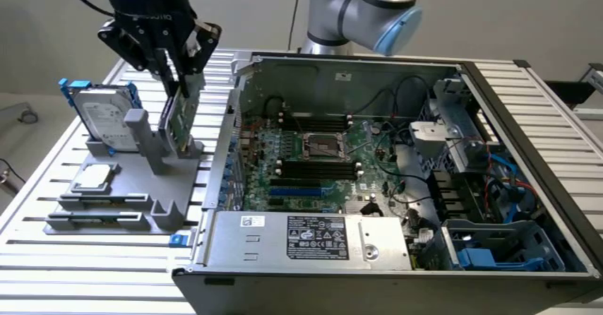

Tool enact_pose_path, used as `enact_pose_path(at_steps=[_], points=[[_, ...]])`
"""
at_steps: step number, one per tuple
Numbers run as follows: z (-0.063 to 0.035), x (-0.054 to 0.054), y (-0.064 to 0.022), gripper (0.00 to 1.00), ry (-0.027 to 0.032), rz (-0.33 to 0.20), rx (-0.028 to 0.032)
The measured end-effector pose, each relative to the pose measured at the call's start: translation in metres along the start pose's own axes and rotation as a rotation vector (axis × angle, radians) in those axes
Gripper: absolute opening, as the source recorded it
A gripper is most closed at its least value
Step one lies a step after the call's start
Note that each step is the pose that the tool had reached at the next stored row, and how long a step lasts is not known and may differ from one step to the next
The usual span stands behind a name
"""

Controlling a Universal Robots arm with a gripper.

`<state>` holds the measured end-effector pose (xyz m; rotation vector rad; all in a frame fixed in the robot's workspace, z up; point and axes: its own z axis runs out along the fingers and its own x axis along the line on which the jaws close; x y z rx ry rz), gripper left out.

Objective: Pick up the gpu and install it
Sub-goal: 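Pick up the gpu and move the gpu toward the slot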

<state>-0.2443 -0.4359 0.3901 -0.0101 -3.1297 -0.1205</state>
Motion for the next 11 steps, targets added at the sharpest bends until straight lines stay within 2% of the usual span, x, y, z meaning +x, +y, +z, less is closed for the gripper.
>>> enact_pose_path(at_steps=[7,11], points=[[-0.0269,-0.031,0.0023,0.26,0.0067,0.001,0.0003],[-0.0326,-0.05,0.0028,0.26,0.0106,0.001,-0.0004]])
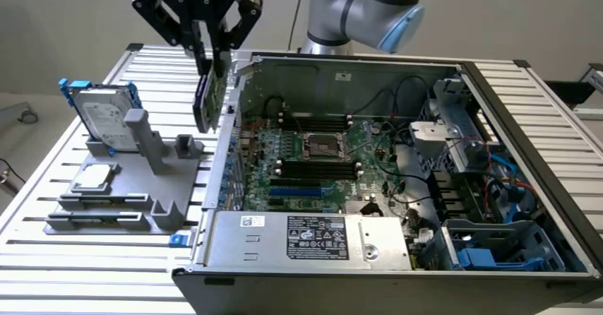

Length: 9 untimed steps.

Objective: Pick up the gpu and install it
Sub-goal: 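Pick up the gpu and move the gpu toward the slot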

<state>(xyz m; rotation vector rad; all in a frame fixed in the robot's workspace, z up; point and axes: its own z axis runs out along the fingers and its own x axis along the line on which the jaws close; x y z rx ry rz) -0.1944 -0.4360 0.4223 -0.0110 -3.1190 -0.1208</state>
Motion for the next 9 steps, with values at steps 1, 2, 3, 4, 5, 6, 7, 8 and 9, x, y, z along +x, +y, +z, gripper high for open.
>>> enact_pose_path(at_steps=[1,2,3,4,5,6,7,8,9], points=[[-0.0004,-0.004,0.0001,0.26,0.0004,0.0,-0.0004],[-0.0007,-0.009,0.0001,0.26,0.0007,0.0,-0.0009],[-0.0009,-0.014,0.0002,0.26,0.001,0.0,-0.0019],[-0.0009,-0.018,0.0002,0.26,0.001,0.0,-0.0039],[-0.001,-0.023,0.0002,0.26,0.001,0.0,-0.0059],[-0.0011,-0.027,0.0002,0.26,0.001,0.0,-0.0066],[-0.0009,-0.032,0.0003,0.26,0.0011,0.0,-0.0067],[-0.0005,-0.036,0.0003,0.26,0.0011,0.0,-0.0067],[0.0003,-0.041,0.0002,0.26,0.001,0.0,-0.0067]])
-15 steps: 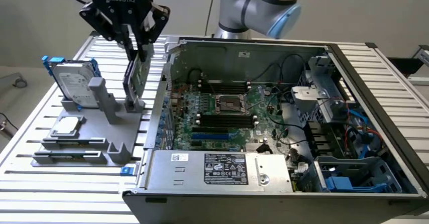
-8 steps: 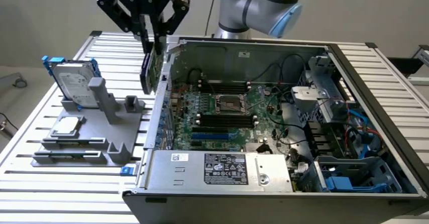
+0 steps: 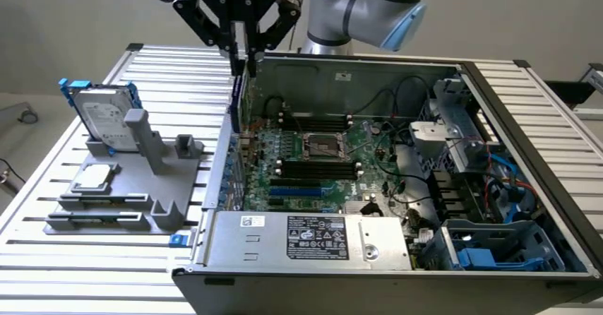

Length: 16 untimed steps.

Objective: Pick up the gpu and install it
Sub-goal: 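Pick up the gpu and move the gpu toward the slot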

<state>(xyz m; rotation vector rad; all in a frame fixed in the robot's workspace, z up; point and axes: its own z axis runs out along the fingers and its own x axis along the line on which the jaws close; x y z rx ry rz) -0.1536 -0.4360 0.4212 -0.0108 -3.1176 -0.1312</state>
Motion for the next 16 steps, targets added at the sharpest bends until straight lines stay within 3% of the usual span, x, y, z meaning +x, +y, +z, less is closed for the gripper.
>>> enact_pose_path(at_steps=[16], points=[[0.0205,-0.073,-0.0013,0.26,0.0,0.0,0.0]])
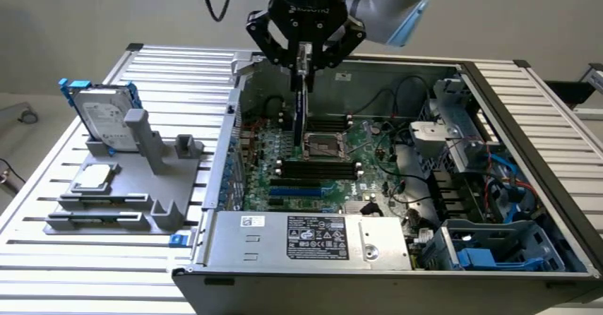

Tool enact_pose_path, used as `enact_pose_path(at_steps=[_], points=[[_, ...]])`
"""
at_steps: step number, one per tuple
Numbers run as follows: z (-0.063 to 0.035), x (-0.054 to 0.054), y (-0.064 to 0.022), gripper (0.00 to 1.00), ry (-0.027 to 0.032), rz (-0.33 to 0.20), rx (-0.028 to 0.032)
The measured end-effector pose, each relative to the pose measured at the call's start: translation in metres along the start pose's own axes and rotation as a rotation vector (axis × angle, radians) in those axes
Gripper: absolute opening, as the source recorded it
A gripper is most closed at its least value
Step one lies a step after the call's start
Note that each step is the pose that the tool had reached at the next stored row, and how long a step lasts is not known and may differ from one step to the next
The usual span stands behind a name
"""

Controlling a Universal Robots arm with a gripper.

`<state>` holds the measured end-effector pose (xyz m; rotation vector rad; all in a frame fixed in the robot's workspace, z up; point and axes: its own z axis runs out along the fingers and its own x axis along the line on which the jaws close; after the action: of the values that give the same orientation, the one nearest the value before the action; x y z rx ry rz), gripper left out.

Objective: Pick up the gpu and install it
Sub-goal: 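Pick up the gpu and move the gpu toward the slot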

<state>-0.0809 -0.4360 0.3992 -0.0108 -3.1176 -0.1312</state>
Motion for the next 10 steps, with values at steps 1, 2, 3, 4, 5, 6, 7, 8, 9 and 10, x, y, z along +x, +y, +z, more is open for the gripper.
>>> enact_pose_path(at_steps=[1,2,3,4,5,6,7,8,9,10], points=[[0.0016,-0.005,-0.0001,0.26,0.0,0.0,0.0],[0.0032,-0.01,-0.0002,0.26,0.0,0.0,0.0001],[0.0048,-0.014,-0.0003,0.26,0.0,0.0,0.0001],[0.0064,-0.018,-0.0003,0.26,0.0,0.0,0.0004],[0.0082,-0.023,-0.0002,0.26,0.0,0.0,0.0003],[0.01,-0.027,0.0002,0.26,0.0,0.0,0.0003],[0.0119,-0.032,0.0007,0.26,0.0,0.0,0.0004],[0.0136,-0.035,0.0014,0.26,0.0,0.0,0.0004],[0.0154,-0.037,0.0022,0.26,0.0001,0.0,0.0005],[0.0173,-0.037,0.0026,0.26,0.0,0.0,0.0003]])
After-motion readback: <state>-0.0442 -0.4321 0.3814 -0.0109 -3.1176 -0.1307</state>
